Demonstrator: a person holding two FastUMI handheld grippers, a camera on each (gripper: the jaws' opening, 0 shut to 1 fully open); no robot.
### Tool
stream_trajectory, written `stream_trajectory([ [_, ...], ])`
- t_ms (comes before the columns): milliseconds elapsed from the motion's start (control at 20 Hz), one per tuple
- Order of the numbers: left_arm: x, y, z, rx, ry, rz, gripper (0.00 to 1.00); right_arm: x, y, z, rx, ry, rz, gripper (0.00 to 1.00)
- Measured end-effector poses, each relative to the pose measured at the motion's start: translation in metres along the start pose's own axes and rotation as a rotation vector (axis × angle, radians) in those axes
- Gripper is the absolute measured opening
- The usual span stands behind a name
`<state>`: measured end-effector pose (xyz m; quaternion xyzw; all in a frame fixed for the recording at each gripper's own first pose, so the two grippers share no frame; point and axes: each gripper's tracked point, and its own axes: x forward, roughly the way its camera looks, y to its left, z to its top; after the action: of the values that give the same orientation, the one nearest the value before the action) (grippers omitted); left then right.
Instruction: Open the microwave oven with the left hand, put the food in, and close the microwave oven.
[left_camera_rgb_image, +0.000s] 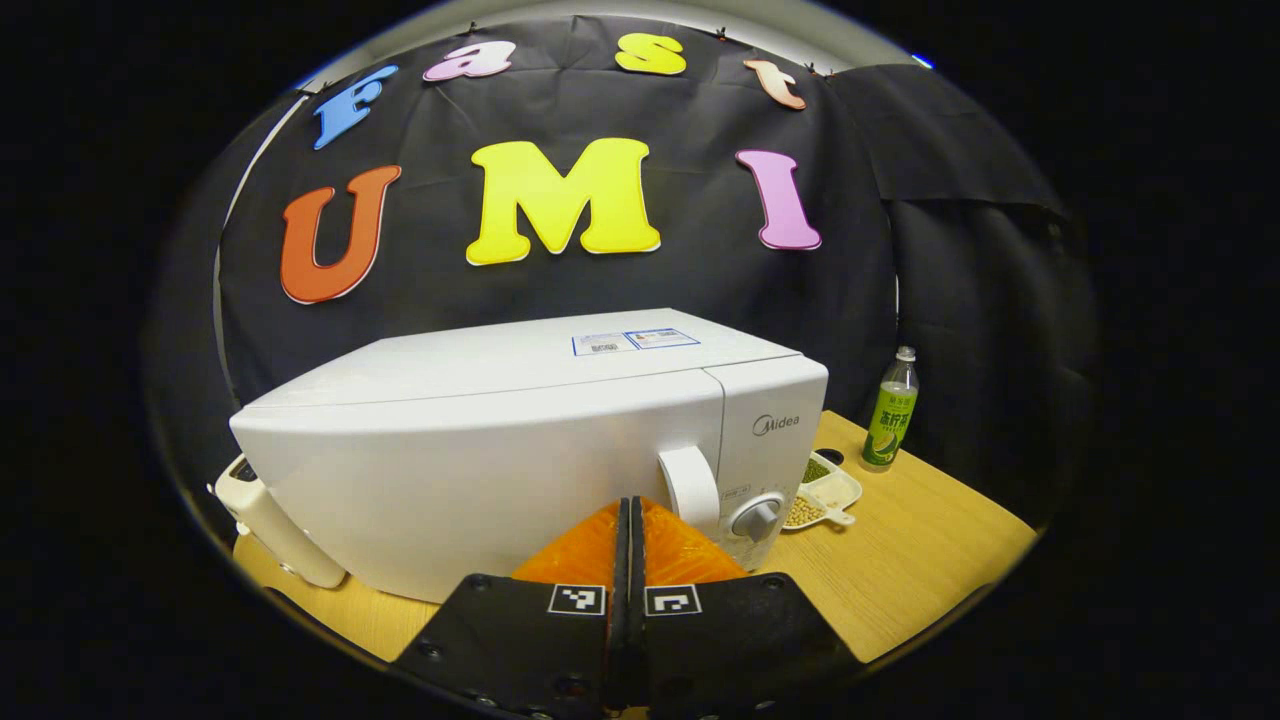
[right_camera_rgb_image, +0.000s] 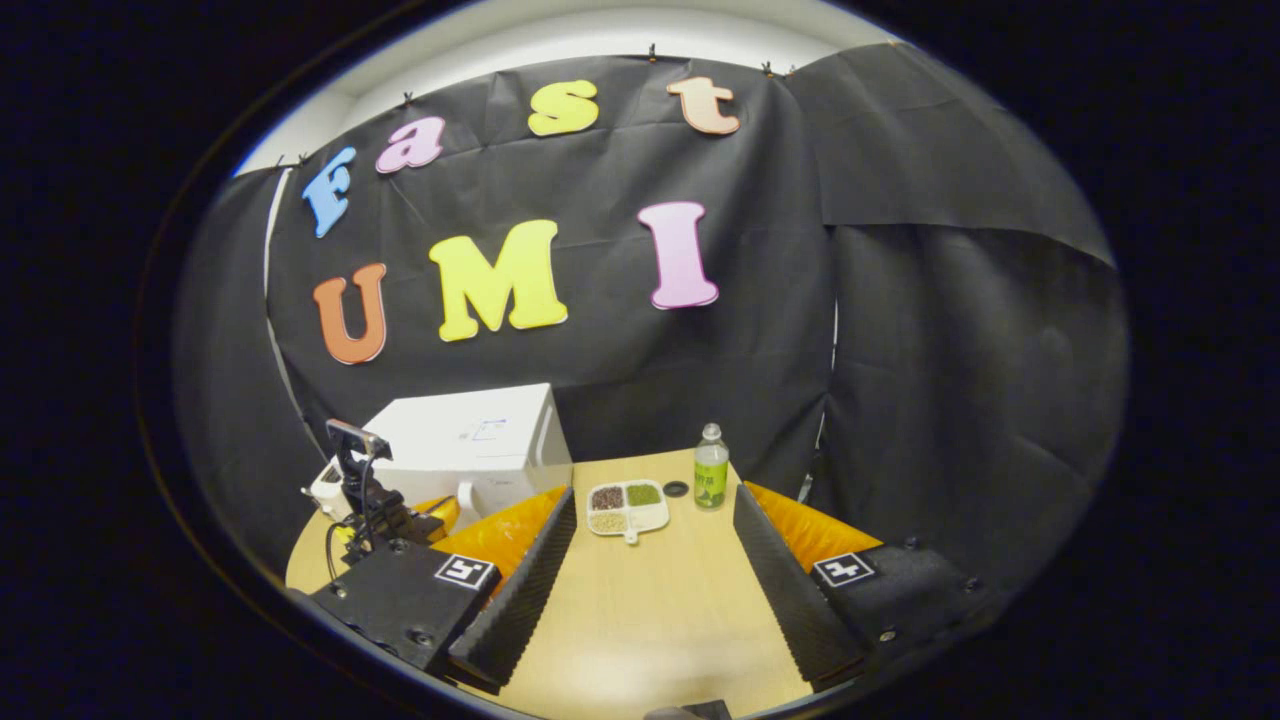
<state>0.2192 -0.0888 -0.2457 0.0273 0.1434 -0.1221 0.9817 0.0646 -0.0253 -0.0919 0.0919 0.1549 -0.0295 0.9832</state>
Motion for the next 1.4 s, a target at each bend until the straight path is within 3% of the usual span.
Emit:
stream_trajectory([
  [50,-0.007,-0.001,0.002,0.013,-0.003,-0.011,0.0,-0.002,0.002,0.0,-0.006,-0.001,0.005,1.0],
  [100,-0.015,-0.003,0.007,0.024,-0.014,-0.023,0.0,-0.006,0.003,0.0,-0.013,-0.006,0.005,0.92],
  [150,-0.024,-0.005,0.011,0.036,-0.025,-0.037,0.13,-0.009,0.004,0.002,-0.013,-0.019,0.004,1.0],
  [200,-0.038,-0.006,0.016,0.057,-0.039,-0.043,0.27,-0.012,0.006,0.003,-0.014,-0.029,0.005,0.92],
  [250,-0.05,-0.005,0.022,0.089,-0.066,-0.034,0.62,-0.015,0.009,0.005,-0.016,-0.045,0.014,1.0],
  [300,-0.064,-0.001,0.032,0.121,-0.095,-0.029,0.96,-0.017,0.011,0.006,-0.026,-0.059,0.014,0.92],
  [350,-0.076,-0.001,0.037,0.137,-0.107,-0.036,0.96,-0.018,0.011,0.006,-0.042,-0.068,0.007,1.0],
  [500,-0.119,0.007,0.056,0.138,-0.129,-0.023,0.96,-0.027,0.024,0.002,-0.064,-0.079,0.019,1.0],
  [550,-0.135,0.011,0.062,0.131,-0.128,-0.015,0.96,-0.03,0.031,0.001,-0.067,-0.088,0.035,0.92],
  [600,-0.151,0.016,0.067,0.114,-0.125,-0.006,0.96,-0.033,0.037,0.002,-0.078,-0.101,0.045,0.92],
  [650,-0.168,0.022,0.074,0.09,-0.132,0.001,0.96,-0.035,0.041,0.0,-0.094,-0.109,0.047,1.0],
  [700,-0.184,0.031,0.079,0.065,-0.141,0.008,0.96,-0.038,0.047,-0.003,-0.115,-0.116,0.054,0.92],
  [750,-0.2,0.04,0.087,0.048,-0.15,0.024,0.96,-0.043,0.055,-0.005,-0.131,-0.126,0.064,0.92],
  [800,-0.216,0.052,0.093,0.034,-0.158,0.052,0.96,-0.045,0.063,-0.006,-0.146,-0.136,0.074,1.0],
  [850,-0.23,0.062,0.098,0.021,-0.162,0.072,0.96,-0.049,0.071,-0.006,-0.16,-0.145,0.082,0.92],
  [1250,-0.317,0.126,0.139,-0.078,-0.232,0.256,0.96,-0.062,0.122,0.002,-0.138,-0.192,0.167,0.92],
  [1300,-0.323,0.129,0.14,-0.075,-0.234,0.264,0.96,-0.064,0.125,0.004,-0.133,-0.197,0.17,1.0],
  [1350,-0.326,0.131,0.141,-0.076,-0.236,0.269,0.96,-0.065,0.126,0.006,-0.13,-0.204,0.167,0.92],
  [1400,-0.329,0.13,0.142,-0.077,-0.234,0.269,0.97,-0.066,0.126,0.007,-0.129,-0.209,0.165,0.92],
])
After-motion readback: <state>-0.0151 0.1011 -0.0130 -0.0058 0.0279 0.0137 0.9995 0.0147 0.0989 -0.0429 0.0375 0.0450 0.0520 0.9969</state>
